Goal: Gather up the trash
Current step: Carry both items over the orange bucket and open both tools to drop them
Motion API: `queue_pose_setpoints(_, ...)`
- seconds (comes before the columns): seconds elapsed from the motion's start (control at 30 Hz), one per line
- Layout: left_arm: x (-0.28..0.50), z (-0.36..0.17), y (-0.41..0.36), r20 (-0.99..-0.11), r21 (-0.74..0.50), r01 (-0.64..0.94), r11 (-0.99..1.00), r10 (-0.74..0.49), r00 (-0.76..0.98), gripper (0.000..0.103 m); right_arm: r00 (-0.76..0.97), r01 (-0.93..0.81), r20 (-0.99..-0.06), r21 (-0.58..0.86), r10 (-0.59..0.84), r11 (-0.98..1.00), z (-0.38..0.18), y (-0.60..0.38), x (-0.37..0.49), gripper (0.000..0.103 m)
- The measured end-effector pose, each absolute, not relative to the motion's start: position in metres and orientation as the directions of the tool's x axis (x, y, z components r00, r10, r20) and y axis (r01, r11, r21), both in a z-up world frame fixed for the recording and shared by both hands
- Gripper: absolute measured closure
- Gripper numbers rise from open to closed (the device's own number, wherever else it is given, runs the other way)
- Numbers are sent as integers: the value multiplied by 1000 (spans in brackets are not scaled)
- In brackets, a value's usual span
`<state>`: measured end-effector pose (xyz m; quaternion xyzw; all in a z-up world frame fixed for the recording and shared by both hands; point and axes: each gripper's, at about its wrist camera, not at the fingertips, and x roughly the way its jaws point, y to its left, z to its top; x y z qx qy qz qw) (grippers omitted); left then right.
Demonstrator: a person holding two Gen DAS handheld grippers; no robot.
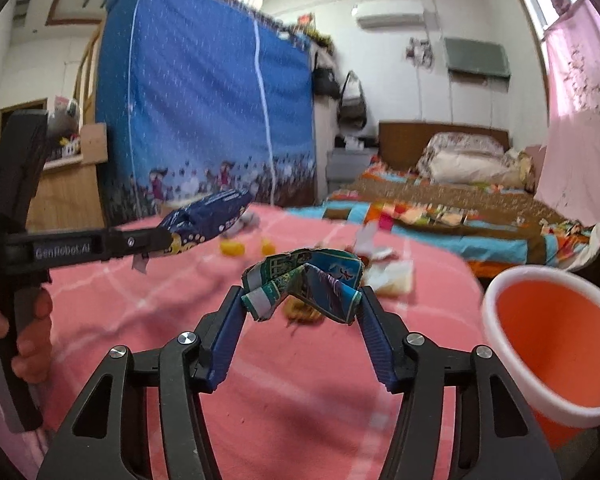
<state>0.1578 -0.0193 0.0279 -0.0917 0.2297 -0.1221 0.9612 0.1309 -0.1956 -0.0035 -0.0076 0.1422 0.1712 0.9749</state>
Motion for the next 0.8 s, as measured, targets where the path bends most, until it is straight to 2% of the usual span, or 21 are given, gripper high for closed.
queue_pose_setpoints(0.3,147,60,-70,-224,-151,333,931,-360,906,69,974,-200,-100,50,204,979,30,-242,115,48)
queue_pose_setpoints(0.43,148,69,-96,-174,-126,400,908,-417,892,69,991,-126,-31,53,127,991,44,-269,109,48)
queue_pose_setpoints(0.6,153,72,-134,-168,-100,481,871,-492,854,69,999,-30,14,70,29,997,57,-304,106,47)
queue_pose_setpoints(0.7,156,70,-154,-195,-98,515,851,-524,829,69,999,34,-1,90,-34,995,55,-323,108,47)
queue_pose_setpoints(0.8,170,64,-176,-262,-117,532,839,-543,798,69,994,98,-55,147,-91,984,50,-347,114,47)
